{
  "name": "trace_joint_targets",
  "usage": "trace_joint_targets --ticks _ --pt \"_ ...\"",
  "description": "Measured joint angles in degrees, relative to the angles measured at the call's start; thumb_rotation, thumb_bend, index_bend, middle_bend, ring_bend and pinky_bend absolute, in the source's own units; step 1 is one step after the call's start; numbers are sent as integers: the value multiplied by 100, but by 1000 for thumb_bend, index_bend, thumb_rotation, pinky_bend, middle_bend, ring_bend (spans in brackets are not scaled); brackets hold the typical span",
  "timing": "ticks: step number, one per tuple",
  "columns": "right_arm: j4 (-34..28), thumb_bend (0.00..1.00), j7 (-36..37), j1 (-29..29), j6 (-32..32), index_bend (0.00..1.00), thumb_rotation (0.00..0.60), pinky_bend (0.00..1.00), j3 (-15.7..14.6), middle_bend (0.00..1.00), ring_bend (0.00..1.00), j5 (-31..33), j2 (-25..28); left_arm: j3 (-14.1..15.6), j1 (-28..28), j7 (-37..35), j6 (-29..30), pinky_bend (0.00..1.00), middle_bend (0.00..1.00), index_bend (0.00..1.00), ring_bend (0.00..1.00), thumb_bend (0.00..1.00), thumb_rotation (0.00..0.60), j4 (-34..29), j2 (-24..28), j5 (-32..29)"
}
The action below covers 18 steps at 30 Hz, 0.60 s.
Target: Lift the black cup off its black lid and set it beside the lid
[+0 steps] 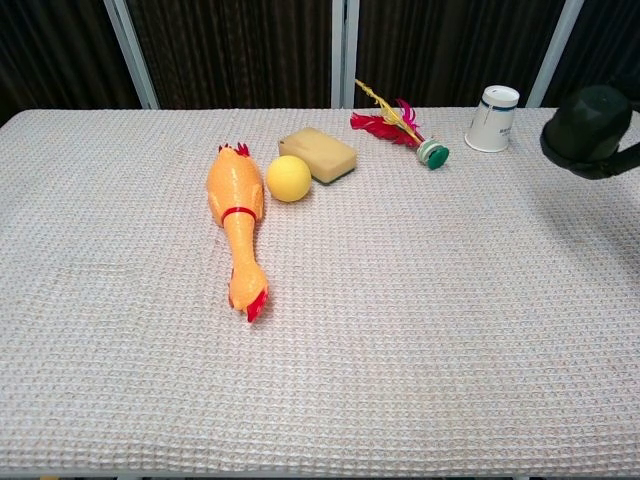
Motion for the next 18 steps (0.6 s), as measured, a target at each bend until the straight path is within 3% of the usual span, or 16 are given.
trace_joint_targets --ticks 9,13,18 --pt "-1117 174 312 309 -277 342 600 0 -503 487 123 -1295 -68 43 69 -217 8 203 32 41 0 132 600 170 -5 -15" --pt "-949 184 317 181 -43 340 600 0 -380 488 122 -1064 39 77 77 -299 10 203 32 41 0 132 600 258 -34 36" --pt "-182 187 518 -208 372 340 600 0 59 488 121 -303 351 87 115 -327 69 202 32 41 0 132 600 284 -44 55"
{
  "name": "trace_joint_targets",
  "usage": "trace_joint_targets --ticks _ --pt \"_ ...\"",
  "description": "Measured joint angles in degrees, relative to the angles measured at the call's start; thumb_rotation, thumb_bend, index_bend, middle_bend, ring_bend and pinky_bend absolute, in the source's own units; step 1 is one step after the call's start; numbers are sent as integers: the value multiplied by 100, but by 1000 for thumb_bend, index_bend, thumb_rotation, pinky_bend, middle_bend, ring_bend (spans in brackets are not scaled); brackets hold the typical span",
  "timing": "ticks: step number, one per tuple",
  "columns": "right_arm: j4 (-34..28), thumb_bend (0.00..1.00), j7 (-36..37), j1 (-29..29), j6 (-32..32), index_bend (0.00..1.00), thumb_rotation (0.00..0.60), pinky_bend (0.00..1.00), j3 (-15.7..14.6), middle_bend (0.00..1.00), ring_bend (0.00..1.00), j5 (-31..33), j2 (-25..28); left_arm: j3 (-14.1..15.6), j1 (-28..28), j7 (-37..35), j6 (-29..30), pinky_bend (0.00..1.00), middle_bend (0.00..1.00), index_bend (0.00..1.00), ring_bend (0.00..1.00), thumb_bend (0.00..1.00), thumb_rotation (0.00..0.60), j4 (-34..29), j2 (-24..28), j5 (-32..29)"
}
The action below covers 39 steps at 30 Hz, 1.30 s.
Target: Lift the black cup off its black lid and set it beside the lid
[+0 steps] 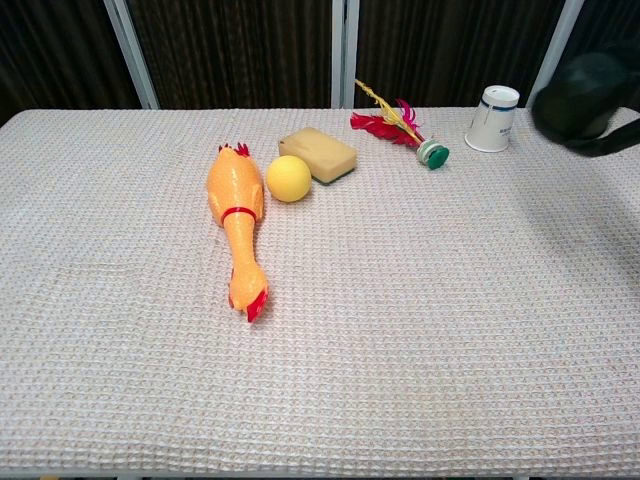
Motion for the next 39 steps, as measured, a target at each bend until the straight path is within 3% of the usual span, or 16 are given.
trace_joint_targets --ticks 3,13,22,25,29,33,39 --pt "108 192 171 -50 27 340 600 0 98 488 121 72 42 4 0 29 -15 202 32 41 0 132 600 -8 2 -4" --pt "-280 190 -347 727 -507 347 600 0 -367 482 122 -773 -764 -38 -64 159 -87 202 32 41 0 133 600 -130 34 -17" --pt "17 192 55 282 -332 346 600 0 198 484 121 368 -79 -33 -63 62 -104 202 32 41 0 132 600 -64 -1 -18" --pt "-40 191 54 296 -454 347 600 0 55 484 121 283 -100 -31 -94 109 -144 202 32 41 0 132 600 -69 -25 -6" --pt "-100 187 -45 449 -679 350 600 0 -402 475 122 -345 -597 -57 -163 217 -228 202 32 41 0 132 600 -143 -33 -18" --pt "7 188 6 485 -656 350 600 0 -479 474 122 -542 -968 -71 -205 300 -255 202 32 41 0 132 600 -234 -1 -6" --pt "212 189 305 194 -390 349 600 0 -143 479 122 -190 -344 -70 -195 340 -263 202 32 41 0 132 600 -289 9 -51"
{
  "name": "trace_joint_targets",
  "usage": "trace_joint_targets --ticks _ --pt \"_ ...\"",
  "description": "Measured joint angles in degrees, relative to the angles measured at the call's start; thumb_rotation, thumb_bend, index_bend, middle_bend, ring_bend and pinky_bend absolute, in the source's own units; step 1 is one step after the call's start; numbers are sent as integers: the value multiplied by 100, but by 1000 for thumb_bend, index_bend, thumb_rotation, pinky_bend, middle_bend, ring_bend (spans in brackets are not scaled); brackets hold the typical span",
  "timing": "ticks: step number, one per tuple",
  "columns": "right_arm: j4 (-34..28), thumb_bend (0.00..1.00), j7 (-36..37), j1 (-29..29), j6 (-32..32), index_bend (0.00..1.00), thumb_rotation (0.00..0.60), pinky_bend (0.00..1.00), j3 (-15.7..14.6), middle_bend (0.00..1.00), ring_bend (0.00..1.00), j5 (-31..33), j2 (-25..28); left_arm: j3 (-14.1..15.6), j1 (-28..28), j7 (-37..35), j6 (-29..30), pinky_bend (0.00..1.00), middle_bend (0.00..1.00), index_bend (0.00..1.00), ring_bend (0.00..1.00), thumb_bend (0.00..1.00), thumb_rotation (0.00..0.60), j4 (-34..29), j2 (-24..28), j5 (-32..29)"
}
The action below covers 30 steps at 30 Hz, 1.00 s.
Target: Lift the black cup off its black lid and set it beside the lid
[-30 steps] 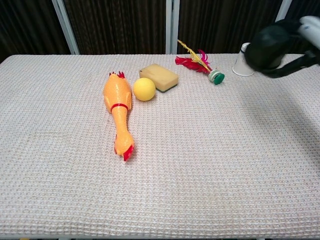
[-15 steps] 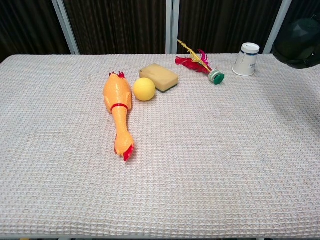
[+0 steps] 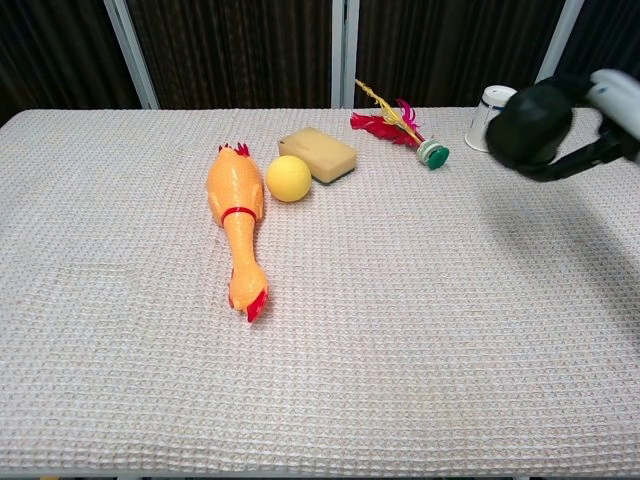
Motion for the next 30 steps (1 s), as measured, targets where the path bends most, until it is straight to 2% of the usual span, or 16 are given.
trace_joint_targets --ticks 3,5,7,11,15,22,25,30 --pt "-29 189 214 -159 39 349 600 0 109 480 121 136 353 1 -2 14 -10 202 32 41 0 132 600 -3 -11 -12" --pt "-106 188 214 -147 -9 349 600 0 27 480 121 53 368 -7 -16 25 -15 202 32 41 0 132 600 -12 -25 -12" --pt "-162 188 130 -75 -99 349 600 0 -109 480 121 -83 238 -11 -27 45 -18 202 32 41 0 132 600 -30 -34 -7" --pt "-164 187 -68 180 -321 352 600 0 -327 477 122 -308 -355 -17 -17 54 11 202 32 41 0 132 600 -65 -18 -16" --pt "-13 188 -185 304 -281 352 600 0 -301 478 125 -367 -705 -15 10 11 37 202 32 41 0 132 600 -59 25 -34" --pt "184 190 -25 38 -191 351 600 0 -31 480 124 144 -153 17 6 -138 27 202 32 41 0 133 600 89 -68 14" --pt "245 189 -50 22 -299 352 600 0 -120 480 124 155 -109 -2 -41 -120 -2 202 32 41 0 132 600 89 -106 31" --pt "491 188 -218 71 -523 352 600 0 -375 480 124 3 -330 -24 -65 -63 -28 202 32 41 0 133 600 14 -83 4"
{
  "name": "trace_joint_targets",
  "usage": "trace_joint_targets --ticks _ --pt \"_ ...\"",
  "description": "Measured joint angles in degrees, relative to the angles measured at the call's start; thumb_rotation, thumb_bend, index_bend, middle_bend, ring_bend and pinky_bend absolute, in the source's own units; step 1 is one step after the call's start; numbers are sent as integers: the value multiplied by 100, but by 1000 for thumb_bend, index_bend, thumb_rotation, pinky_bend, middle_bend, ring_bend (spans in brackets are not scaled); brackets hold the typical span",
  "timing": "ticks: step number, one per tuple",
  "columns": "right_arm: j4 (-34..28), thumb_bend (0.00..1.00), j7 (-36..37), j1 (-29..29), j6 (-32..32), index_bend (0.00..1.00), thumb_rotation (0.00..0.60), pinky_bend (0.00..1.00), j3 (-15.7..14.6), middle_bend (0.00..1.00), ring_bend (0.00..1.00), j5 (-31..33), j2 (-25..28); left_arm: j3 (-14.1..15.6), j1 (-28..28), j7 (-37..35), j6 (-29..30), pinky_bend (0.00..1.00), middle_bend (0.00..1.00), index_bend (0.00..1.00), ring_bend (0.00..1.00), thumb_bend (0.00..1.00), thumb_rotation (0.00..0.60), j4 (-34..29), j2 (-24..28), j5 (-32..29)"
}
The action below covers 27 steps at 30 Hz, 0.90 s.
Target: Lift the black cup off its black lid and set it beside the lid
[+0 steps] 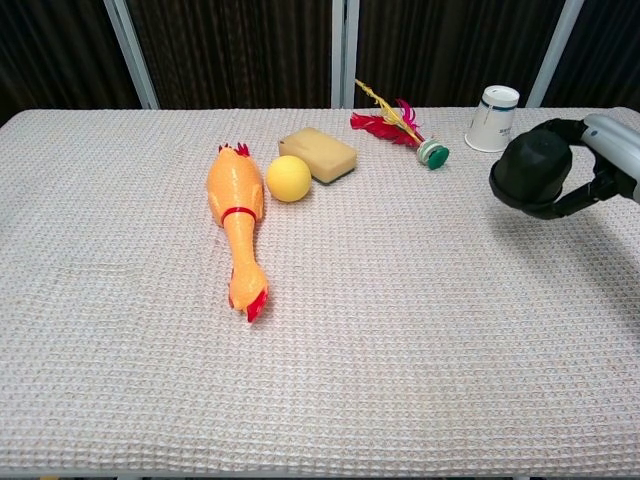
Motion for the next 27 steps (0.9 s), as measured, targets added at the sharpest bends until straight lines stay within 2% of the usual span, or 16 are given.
trace_joint_targets --ticks 20,23,27 --pt "338 159 -310 111 -351 337 600 0 -108 473 121 168 -292 -47 -14 42 44 202 32 41 0 132 600 -51 41 -53" --pt "361 115 -310 121 -409 269 600 0 -124 455 115 166 -296 -48 -4 38 56 202 32 41 0 132 600 -44 41 -62" --pt "353 8 -348 150 -587 89 600 0 -161 355 44 194 -245 -32 12 31 66 202 32 41 0 133 600 -26 43 -60"
